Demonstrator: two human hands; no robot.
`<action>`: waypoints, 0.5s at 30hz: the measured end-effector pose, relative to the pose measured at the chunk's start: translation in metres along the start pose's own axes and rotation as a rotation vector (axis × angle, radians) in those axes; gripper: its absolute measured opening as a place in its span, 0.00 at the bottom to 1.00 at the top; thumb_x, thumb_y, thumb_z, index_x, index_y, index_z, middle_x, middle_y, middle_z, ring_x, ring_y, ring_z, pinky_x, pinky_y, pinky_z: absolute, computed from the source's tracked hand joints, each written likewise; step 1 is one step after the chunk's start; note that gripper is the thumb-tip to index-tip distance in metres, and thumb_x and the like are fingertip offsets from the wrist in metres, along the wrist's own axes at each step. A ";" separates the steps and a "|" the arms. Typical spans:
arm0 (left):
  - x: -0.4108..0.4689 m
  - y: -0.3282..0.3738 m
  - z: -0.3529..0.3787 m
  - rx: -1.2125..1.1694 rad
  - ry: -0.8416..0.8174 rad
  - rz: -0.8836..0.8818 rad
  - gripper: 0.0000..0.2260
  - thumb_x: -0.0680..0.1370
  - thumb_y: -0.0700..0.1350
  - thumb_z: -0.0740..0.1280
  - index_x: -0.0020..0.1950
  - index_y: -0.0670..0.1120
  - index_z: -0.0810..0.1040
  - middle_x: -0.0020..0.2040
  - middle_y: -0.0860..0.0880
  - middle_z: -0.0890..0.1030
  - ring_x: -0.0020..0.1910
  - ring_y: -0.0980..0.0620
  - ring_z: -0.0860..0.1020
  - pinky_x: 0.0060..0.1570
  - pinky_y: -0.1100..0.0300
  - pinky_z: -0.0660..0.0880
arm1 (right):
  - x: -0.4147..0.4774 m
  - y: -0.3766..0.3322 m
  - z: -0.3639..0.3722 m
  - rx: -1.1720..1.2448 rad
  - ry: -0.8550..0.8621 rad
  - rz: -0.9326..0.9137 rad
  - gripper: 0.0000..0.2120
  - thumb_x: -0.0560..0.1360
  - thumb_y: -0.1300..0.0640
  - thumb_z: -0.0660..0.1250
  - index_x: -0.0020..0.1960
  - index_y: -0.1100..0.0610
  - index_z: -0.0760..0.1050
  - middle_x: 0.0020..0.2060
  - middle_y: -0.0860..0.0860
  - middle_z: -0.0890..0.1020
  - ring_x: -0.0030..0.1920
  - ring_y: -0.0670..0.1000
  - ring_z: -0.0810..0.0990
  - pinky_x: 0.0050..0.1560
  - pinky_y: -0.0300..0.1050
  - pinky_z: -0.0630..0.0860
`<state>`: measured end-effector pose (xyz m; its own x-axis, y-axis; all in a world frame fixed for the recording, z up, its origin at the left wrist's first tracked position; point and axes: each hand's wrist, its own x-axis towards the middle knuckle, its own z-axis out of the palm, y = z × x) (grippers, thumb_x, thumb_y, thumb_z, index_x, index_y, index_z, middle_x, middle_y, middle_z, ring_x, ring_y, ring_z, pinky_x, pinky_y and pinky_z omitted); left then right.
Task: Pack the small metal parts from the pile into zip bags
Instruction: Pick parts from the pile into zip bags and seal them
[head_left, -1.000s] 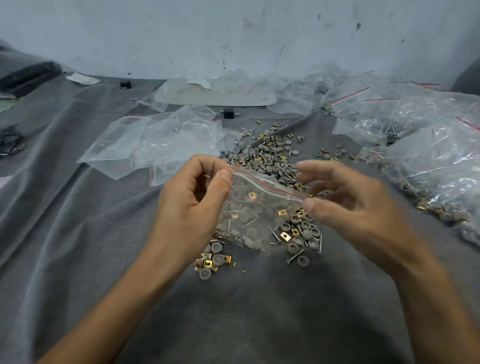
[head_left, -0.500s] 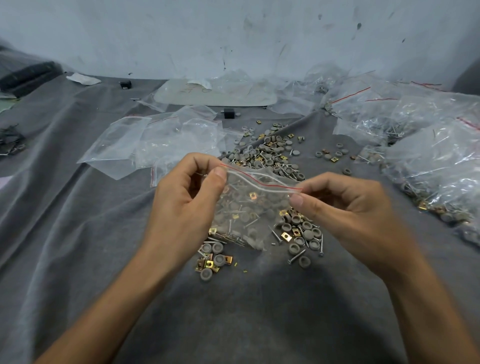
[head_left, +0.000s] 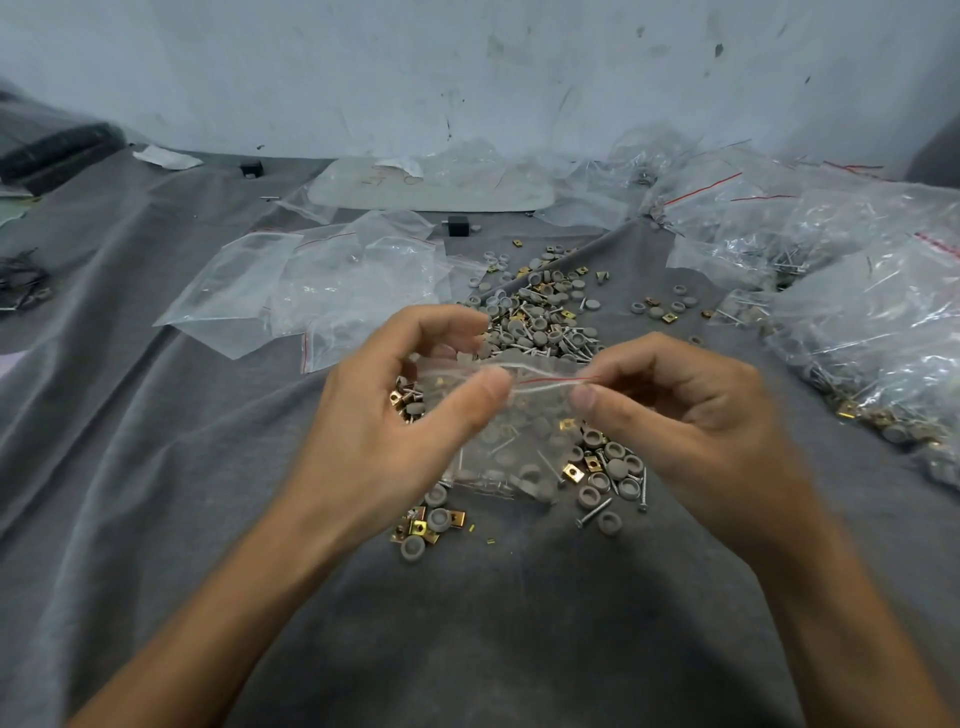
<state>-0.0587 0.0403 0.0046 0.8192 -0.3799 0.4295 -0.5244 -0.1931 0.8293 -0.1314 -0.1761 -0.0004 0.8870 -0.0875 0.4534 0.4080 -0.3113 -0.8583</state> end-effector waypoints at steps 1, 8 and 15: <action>0.000 0.001 0.000 0.010 -0.036 0.014 0.16 0.73 0.60 0.72 0.59 0.60 0.79 0.53 0.58 0.83 0.55 0.56 0.81 0.54 0.66 0.75 | 0.000 -0.001 0.002 0.000 -0.007 -0.002 0.05 0.74 0.53 0.76 0.47 0.53 0.84 0.38 0.53 0.84 0.36 0.46 0.81 0.38 0.37 0.76; 0.003 0.009 0.001 -0.154 -0.128 -0.028 0.08 0.69 0.50 0.76 0.47 0.52 0.85 0.42 0.57 0.87 0.39 0.63 0.83 0.39 0.72 0.75 | 0.000 -0.005 0.011 0.006 -0.008 0.015 0.06 0.72 0.54 0.75 0.48 0.53 0.84 0.38 0.54 0.85 0.38 0.58 0.82 0.39 0.47 0.78; 0.003 0.009 0.000 -0.263 -0.168 -0.139 0.07 0.67 0.48 0.77 0.43 0.48 0.87 0.42 0.48 0.87 0.42 0.54 0.85 0.42 0.61 0.79 | -0.001 -0.008 0.013 0.011 -0.044 0.059 0.08 0.72 0.53 0.75 0.50 0.53 0.85 0.38 0.51 0.86 0.35 0.49 0.80 0.36 0.40 0.77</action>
<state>-0.0614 0.0370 0.0136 0.8176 -0.5141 0.2593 -0.3148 -0.0222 0.9489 -0.1325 -0.1617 0.0031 0.9181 -0.0634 0.3913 0.3571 -0.2966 -0.8857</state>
